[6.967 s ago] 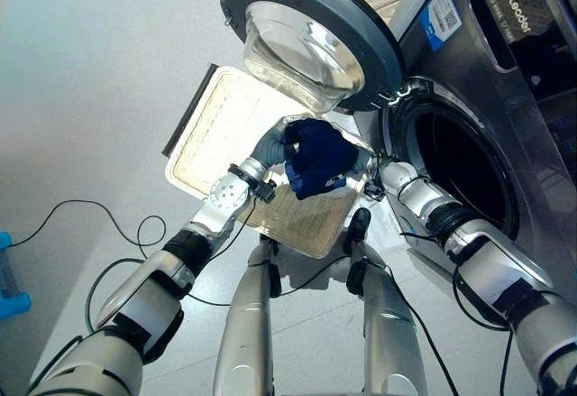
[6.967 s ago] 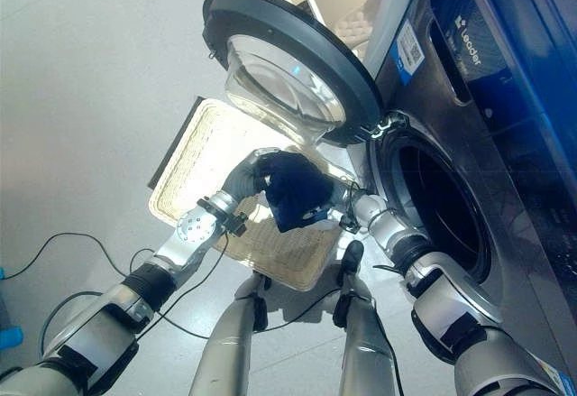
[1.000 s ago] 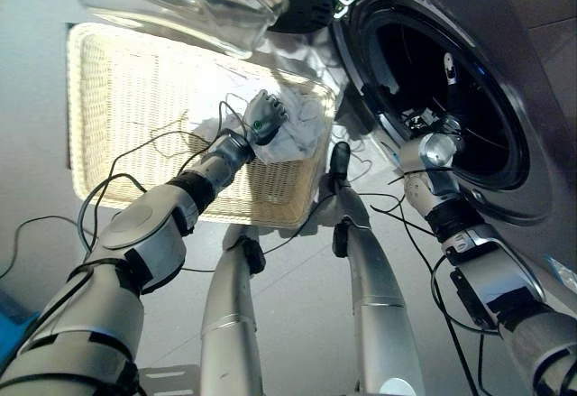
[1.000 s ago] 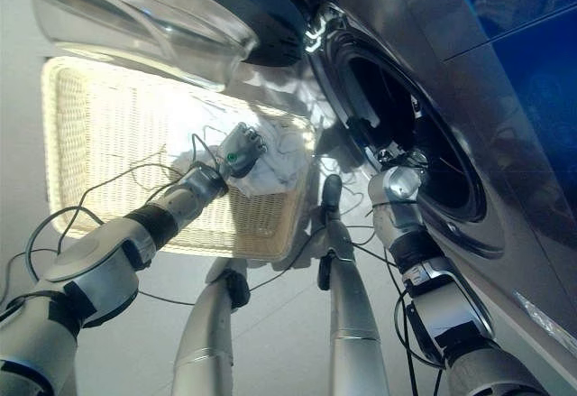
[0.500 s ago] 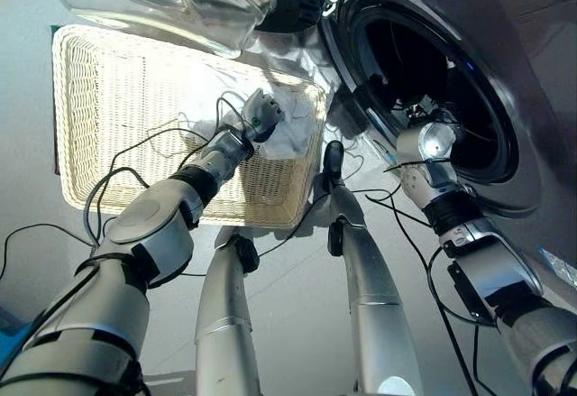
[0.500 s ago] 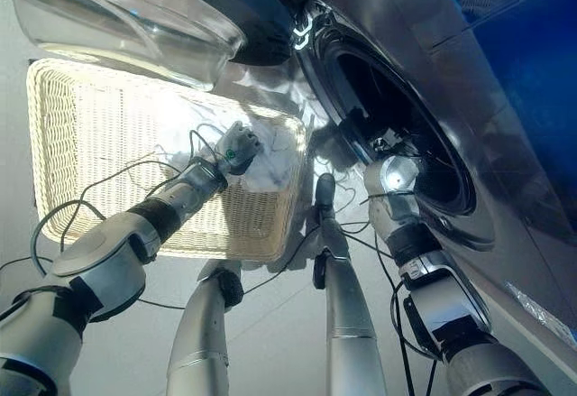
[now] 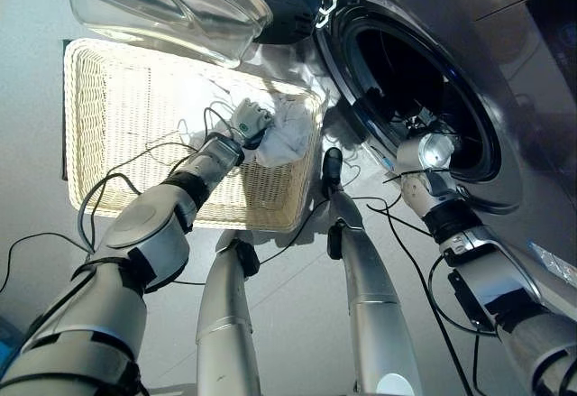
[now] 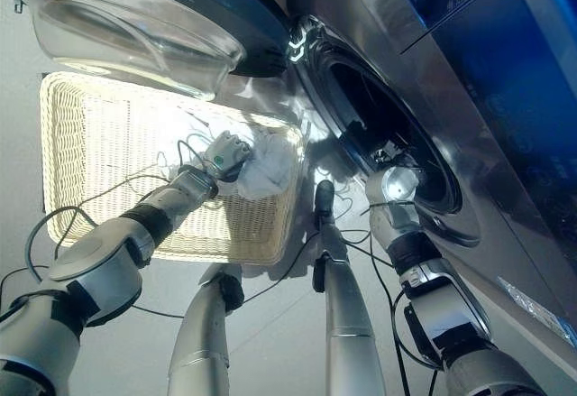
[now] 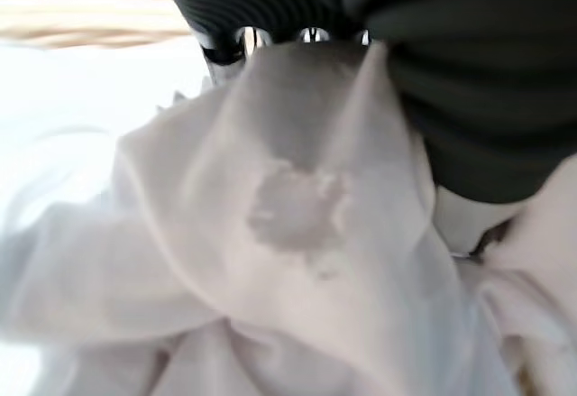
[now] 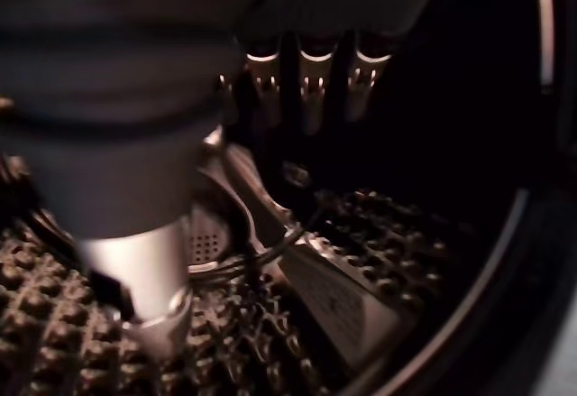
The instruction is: Put the clothes into the washing machine.
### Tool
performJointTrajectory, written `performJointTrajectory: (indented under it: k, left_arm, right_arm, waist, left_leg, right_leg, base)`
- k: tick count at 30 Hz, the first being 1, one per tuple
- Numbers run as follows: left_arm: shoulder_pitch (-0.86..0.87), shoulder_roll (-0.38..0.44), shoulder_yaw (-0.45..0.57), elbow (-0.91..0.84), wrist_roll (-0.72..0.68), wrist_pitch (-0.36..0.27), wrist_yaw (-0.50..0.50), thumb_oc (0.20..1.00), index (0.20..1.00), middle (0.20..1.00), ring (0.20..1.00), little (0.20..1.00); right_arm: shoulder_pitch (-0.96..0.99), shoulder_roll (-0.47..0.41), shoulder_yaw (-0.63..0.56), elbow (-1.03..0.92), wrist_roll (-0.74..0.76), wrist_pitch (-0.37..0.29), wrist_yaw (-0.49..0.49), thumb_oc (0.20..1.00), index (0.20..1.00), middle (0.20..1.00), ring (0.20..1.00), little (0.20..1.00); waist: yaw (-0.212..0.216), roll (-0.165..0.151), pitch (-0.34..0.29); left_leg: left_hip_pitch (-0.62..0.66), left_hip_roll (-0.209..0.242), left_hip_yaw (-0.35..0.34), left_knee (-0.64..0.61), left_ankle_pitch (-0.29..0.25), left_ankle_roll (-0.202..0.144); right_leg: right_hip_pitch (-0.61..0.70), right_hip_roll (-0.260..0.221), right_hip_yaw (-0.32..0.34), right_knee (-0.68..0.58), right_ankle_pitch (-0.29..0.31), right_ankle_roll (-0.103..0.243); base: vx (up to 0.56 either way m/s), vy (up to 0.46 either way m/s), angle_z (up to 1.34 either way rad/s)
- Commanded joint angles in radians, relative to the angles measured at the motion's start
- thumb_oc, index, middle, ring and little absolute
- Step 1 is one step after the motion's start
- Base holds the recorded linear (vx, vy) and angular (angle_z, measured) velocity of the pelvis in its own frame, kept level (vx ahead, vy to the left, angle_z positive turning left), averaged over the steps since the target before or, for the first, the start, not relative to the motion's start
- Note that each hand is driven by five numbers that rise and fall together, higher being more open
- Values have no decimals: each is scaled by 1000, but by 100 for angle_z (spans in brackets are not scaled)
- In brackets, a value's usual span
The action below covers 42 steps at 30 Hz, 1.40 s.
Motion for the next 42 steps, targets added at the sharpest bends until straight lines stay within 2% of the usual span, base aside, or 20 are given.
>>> performJointTrajectory:
  k: [1,4,7,9,12,13,14,16,18,20,22,23,25,27,30,32,35,36,38,42]
  left_arm:
    - [29,26,141,-15,-196,-161,105,200,200,200,200,200]
    - [62,24,206,-41,-242,-236,110,200,200,200,200,200]
    - [145,12,328,-134,-328,-380,81,200,200,200,200,200]
    - [158,9,342,-150,-342,-397,69,200,200,200,200,200]
    - [240,-3,418,-254,-452,-497,-19,200,200,200,200,200]
    - [247,-3,423,-261,-453,-501,-25,200,200,200,200,200]
    - [262,-5,433,-279,-460,-513,-42,200,200,200,200,200]
    - [296,-6,446,-317,-476,-539,-71,200,200,200,200,200]
    - [299,-5,447,-321,-479,-542,-76,200,200,200,200,200]
    - [312,2,451,-345,-504,-556,-109,200,200,200,200,200]
    - [321,10,448,-365,-521,-567,-131,200,200,200,200,200]
    - [326,13,443,-381,-535,-573,-149,200,200,200,200,200]
    - [330,14,438,-390,-540,-578,-156,200,200,200,200,200]
    - [341,11,430,-410,-541,-582,-174,200,200,200,200,200]
    - [347,13,420,-433,-558,-587,-210,200,200,200,200,200]
    - [353,18,410,-460,-594,-599,-263,200,200,200,200,200]
    - [359,22,400,-487,-604,-611,-292,200,200,200,200,200]
    - [362,23,393,-512,-617,-621,-327,200,200,200,200,200]
    - [362,26,390,-540,-640,-621,-365,200,200,200,200,200]
    - [356,26,383,-579,-690,-635,-435,200,200,200,200,200]
  right_arm:
    - [23,-12,8,-23,-53,58,77,1000,1000,1000,1000,1000]
    - [46,-4,17,-19,-71,82,101,1000,1000,1000,1000,1000]
    - [101,4,39,-8,-177,150,165,1000,1000,1000,1000,1000]
    - [106,2,42,-6,-188,163,179,1000,1000,1000,1000,1000]
    - [148,-21,59,15,-279,228,285,1000,1000,1000,1000,1000]
    - [151,-24,62,18,-280,226,293,1000,1000,1000,1000,1000]
    - [156,-32,68,26,-291,239,340,1000,1000,1000,1000,1000]
    - [159,-57,93,44,-404,278,414,1000,1000,1000,1000,1000]
    - [158,-63,100,48,-420,278,419,1000,1000,1000,1000,1000]
    - [149,-102,136,57,-548,300,431,1000,1000,1000,1000,1000]
    - [134,-144,176,54,-678,323,383,1000,1000,1000,1000,1000]
    - [117,-171,204,49,-790,342,342,1000,1000,1000,1000,1000]
    - [103,-186,222,44,-866,362,303,1000,1000,1000,1000,1000]
    - [73,-215,263,27,-1022,416,234,1000,1000,1000,1000,1000]
    - [46,-236,294,15,-1113,443,198,1000,1000,1000,1000,1000]
    - [22,-249,319,4,-1132,430,192,1000,1000,1000,1000,1000]
    - [9,-253,329,-9,-1103,418,213,1000,1000,1000,1000,1000]
    - [-2,-247,331,-16,-1048,384,253,1000,1000,1000,1000,1000]
    - [-14,-236,330,-20,-1003,368,297,1000,1000,1000,1000,1000]
    - [-41,-223,334,-24,-941,386,380,1000,1000,1000,1000,1000]
  waist:
    - [38,1,-7]
    - [45,-1,-7]
    - [60,-5,-7]
    - [63,-5,-7]
    - [80,-6,-7]
    - [81,-6,-7]
    - [85,-7,-7]
    - [94,-8,-7]
    - [96,-8,-7]
    - [102,-10,-7]
    - [106,-12,-7]
    - [110,-13,-7]
    - [113,-13,-7]
    - [118,-11,-7]
    - [123,-9,-7]
    - [129,-4,-7]
    - [134,-1,-7]
    - [139,2,-7]
    - [143,5,-7]
    - [149,13,-7]
  left_leg:
    - [49,-33,55,-93,54,-89]
    - [63,-36,54,-90,48,-86]
    - [92,-36,46,-83,35,-79]
    - [95,-36,45,-81,33,-78]
    - [122,-36,36,-77,18,-71]
    - [125,-37,35,-78,17,-70]
    - [131,-38,33,-79,16,-70]
    - [138,-38,26,-79,12,-68]
    - [140,-37,25,-80,12,-68]
    - [145,-36,23,-79,11,-66]
    - [150,-34,21,-76,8,-64]
    - [153,-33,19,-72,5,-61]
    - [153,-33,16,-67,2,-60]
    - [158,-34,11,-62,-4,-57]
    - [165,-32,10,-62,-7,-55]
    - [168,-33,7,-58,-10,-51]
    - [170,-35,4,-55,-14,-49]
    - [173,-38,-2,-54,-17,-48]
    - [173,-41,-5,-51,-17,-48]
    - [174,-50,-9,-53,-15,-50]
  right_leg:
    - [18,-13,-75,153,-115,123]
    - [32,-14,-80,160,-122,122]
    - [62,-21,-92,175,-141,118]
    - [64,-22,-93,178,-145,118]
    - [90,-31,-107,197,-164,117]
    - [93,-31,-108,197,-165,117]
    - [100,-33,-112,197,-166,117]
    - [109,-38,-120,198,-170,117]
    - [110,-39,-122,198,-170,118]
    - [117,-44,-128,200,-172,119]
    - [124,-48,-134,204,-173,121]
    - [128,-51,-139,206,-175,123]
    - [131,-53,-140,210,-177,124]
    - [139,-56,-143,215,-182,128]
    - [147,-61,-146,216,-185,131]
    - [153,-64,-148,217,-188,133]
    - [156,-67,-148,218,-190,133]
    - [159,-68,-147,219,-192,133]
    - [161,-69,-148,219,-193,132]
    - [165,-72,-148,209,-191,128]
  base:
    - [0,0,0]
    - [3,-12,1]
    - [8,-30,3]
    - [0,0,0]
    - [15,-51,3]
    - [13,-45,5]
    - [14,-40,6]
    - [12,-38,6]
    - [0,0,0]
    - [13,-44,5]
    - [11,-49,9]
    - [7,-42,8]
    - [2,-14,4]
    - [2,-17,0]
    - [1,-13,3]
    - [1,-25,6]
    - [-3,-25,5]
    - [1,-25,5]
    - [0,-16,3]
    - [-2,-1,1]
